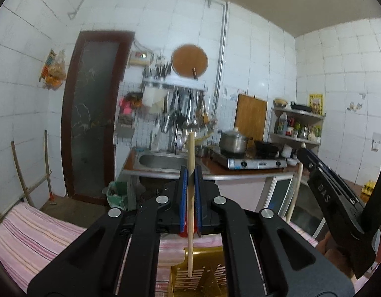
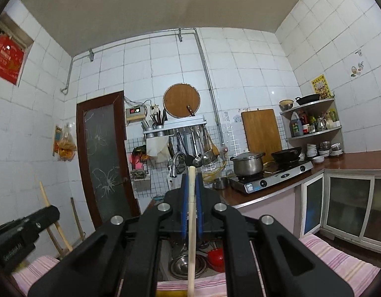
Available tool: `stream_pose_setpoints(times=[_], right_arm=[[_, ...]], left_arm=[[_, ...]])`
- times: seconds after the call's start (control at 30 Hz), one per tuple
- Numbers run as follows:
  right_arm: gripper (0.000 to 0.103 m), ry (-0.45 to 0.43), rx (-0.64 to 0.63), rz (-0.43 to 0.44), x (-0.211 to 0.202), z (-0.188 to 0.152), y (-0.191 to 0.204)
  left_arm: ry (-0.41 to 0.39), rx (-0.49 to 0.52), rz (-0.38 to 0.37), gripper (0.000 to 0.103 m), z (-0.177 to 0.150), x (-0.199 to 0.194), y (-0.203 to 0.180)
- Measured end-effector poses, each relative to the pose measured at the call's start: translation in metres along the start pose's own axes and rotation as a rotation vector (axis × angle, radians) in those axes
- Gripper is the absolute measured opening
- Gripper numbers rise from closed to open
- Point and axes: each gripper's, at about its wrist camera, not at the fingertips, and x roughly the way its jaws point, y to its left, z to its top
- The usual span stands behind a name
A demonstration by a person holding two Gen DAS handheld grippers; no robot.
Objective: Organize utensils
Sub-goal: 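Lift both held chopsticks and carry them over the yellow caddy, then open the left tool and the right tool, dropping chopsticks into the caddy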
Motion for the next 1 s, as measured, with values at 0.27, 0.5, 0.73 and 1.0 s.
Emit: stream_pose_setpoints(times=[0.27,0.5,0.73,1.0], right_arm=[[0.006,0.095,-0.065,0.036,0.010,-0.053,-0.005],[0.008,0.234,-0.120,0.011,0.010,-0.064,-0.005],[0.066,0.319,-0.088,-0.060,-0.029,-0.046,-0.020],[0.082,0.432,-0.125,-0.092,-0.108,-0.050,-0.032]], left_arm=[[0.119,0.042,0.029,0.005,-0.059,0.037,0.010],[0.172,0.006,0.055,0.035,-0.048,0.014,0.025],[0.093,0.058,0.137,0.091,-0.028,-0.070,0.034],[0.179,0.029,0.186,0.098,-0.050,-0.141,0.058]])
